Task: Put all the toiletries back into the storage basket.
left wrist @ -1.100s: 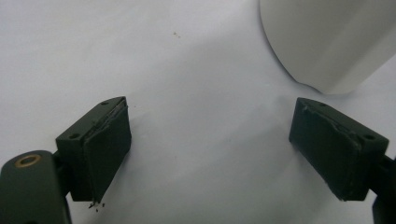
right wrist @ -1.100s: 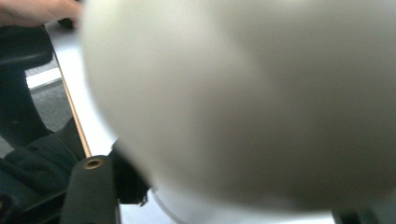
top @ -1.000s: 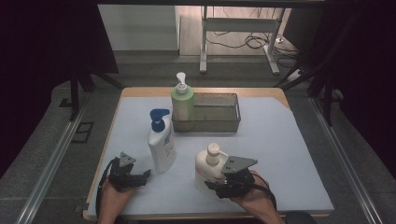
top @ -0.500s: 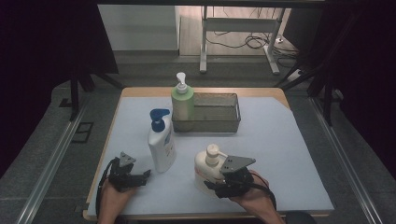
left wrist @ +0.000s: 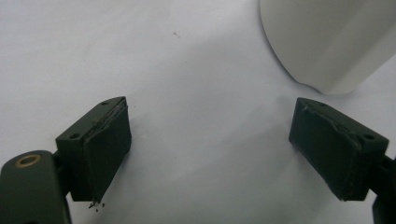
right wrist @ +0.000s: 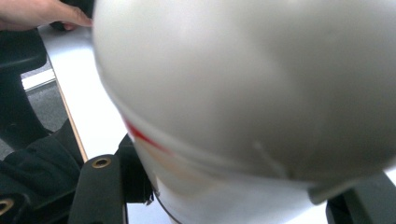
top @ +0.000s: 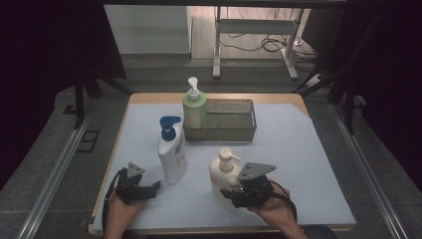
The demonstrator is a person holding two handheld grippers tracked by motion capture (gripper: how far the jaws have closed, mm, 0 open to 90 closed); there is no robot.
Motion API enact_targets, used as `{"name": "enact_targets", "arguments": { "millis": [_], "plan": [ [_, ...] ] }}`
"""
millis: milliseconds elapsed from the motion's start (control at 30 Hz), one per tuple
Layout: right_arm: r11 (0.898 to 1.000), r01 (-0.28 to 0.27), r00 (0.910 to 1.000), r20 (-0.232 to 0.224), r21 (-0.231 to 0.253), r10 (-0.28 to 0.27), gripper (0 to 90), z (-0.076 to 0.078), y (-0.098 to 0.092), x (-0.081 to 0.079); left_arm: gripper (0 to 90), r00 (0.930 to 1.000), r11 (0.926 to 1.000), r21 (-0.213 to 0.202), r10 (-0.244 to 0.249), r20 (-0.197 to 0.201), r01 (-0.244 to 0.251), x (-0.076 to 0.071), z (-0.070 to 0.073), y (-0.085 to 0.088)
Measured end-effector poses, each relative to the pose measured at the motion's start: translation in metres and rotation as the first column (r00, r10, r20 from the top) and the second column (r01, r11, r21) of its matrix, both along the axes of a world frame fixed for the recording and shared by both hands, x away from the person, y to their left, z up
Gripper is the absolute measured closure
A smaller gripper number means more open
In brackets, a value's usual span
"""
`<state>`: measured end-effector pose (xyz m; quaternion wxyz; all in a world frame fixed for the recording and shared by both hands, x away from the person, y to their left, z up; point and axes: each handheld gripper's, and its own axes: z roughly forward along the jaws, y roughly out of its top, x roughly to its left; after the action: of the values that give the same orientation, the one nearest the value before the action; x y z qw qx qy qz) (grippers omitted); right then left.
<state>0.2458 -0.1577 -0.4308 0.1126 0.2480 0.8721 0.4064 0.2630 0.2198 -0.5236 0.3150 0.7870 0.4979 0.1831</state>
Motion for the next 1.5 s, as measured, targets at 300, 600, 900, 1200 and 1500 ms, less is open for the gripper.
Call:
{"name": "enact_targets", "arguments": {
  "millis": [300, 600, 900, 1200, 1500],
  "plan": [
    [1.000, 0.023, 0.9995, -0.025, 0.022, -0.022, 37.5, 0.006, -0.005, 0.010, 12.9, 1.0000, 1.0000, -0.004, 0.004, 0.004, -0.004, 0.000, 0.000, 0.000],
    [0.999, 0.041, 0.9984, -0.040, 0.023, -0.040, 37.5, 0.015, -0.006, 0.025, 12.9, 1.0000, 1.0000, -0.003, 0.003, 0.001, -0.003, 0.000, 0.000, 0.000],
    [0.998, 0.047, 0.9981, -0.041, 0.030, -0.046, 37.5, 0.024, -0.005, 0.038, 12.9, 1.0000, 1.0000, -0.003, 0.003, 0.001, -0.003, 0.000, 0.000, 0.000],
    [0.996, 0.071, 0.9966, -0.045, 0.044, -0.069, 37.4, 0.033, -0.002, 0.054, 12.9, 1.0000, 1.0000, -0.004, 0.004, 0.001, -0.004, 0.000, 0.000, 0.000],
    [0.995, 0.089, 0.9956, -0.034, 0.044, -0.088, 37.5, 0.044, 0.003, 0.069, 12.9, 1.0000, 1.0000, -0.003, 0.003, -0.001, -0.003, 0.000, 0.000, 0.000]
  ]
}}
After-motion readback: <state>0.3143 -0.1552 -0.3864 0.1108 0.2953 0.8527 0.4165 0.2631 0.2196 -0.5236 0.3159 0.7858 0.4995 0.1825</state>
